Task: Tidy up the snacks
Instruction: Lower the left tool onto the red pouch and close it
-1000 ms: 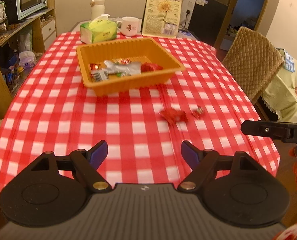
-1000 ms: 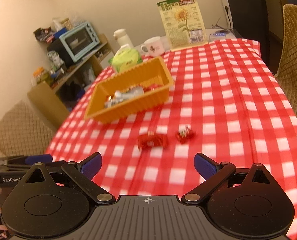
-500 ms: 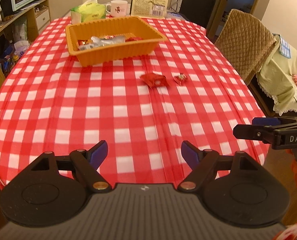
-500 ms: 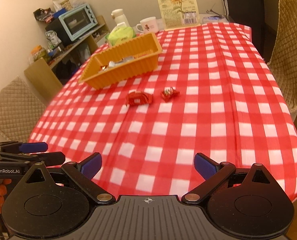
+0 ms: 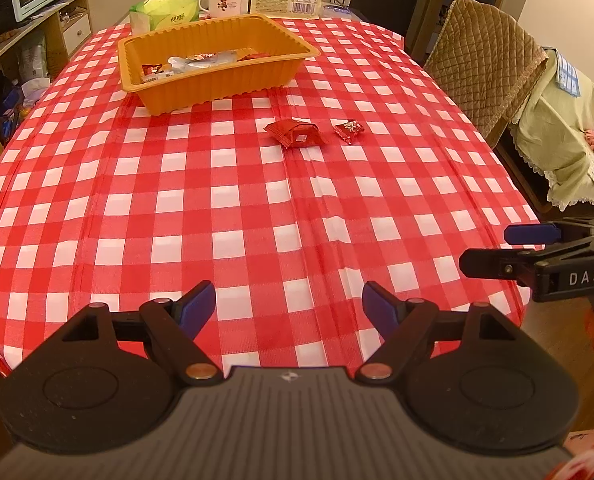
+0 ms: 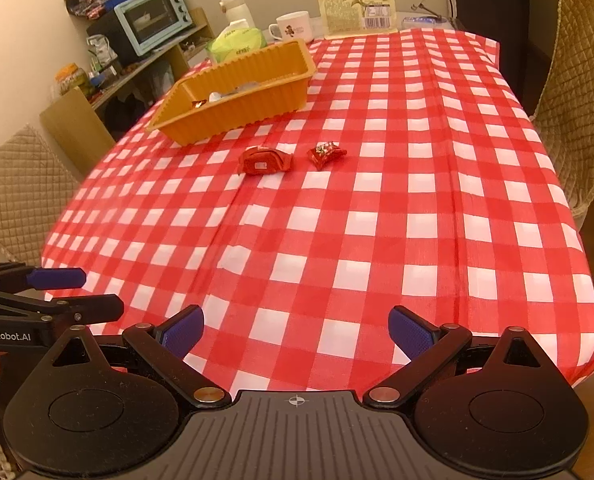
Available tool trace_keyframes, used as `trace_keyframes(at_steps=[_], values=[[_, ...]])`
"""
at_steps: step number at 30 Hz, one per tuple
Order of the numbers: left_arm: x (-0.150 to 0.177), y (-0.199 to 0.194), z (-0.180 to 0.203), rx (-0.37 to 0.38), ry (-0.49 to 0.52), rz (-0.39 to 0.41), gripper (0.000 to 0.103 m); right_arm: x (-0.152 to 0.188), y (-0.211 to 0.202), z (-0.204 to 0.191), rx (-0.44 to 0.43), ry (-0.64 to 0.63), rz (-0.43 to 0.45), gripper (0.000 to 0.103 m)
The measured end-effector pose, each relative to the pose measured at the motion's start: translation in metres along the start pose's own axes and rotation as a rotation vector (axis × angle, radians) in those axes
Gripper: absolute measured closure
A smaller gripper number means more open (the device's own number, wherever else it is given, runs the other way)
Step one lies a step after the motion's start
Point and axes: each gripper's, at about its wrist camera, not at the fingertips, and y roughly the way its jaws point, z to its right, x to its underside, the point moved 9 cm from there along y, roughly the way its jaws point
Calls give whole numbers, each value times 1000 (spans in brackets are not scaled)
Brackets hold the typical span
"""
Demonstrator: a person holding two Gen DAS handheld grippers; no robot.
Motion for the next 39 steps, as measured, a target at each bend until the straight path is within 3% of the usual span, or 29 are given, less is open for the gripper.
trace_keyframes(at_steps=[25,39], values=[[-29,27,-12,16,65,-2,24,-22,22,3,40,40,1,5],[-64,72,-28,-2,201,12,24,-36,41,17,127,121,11,5]])
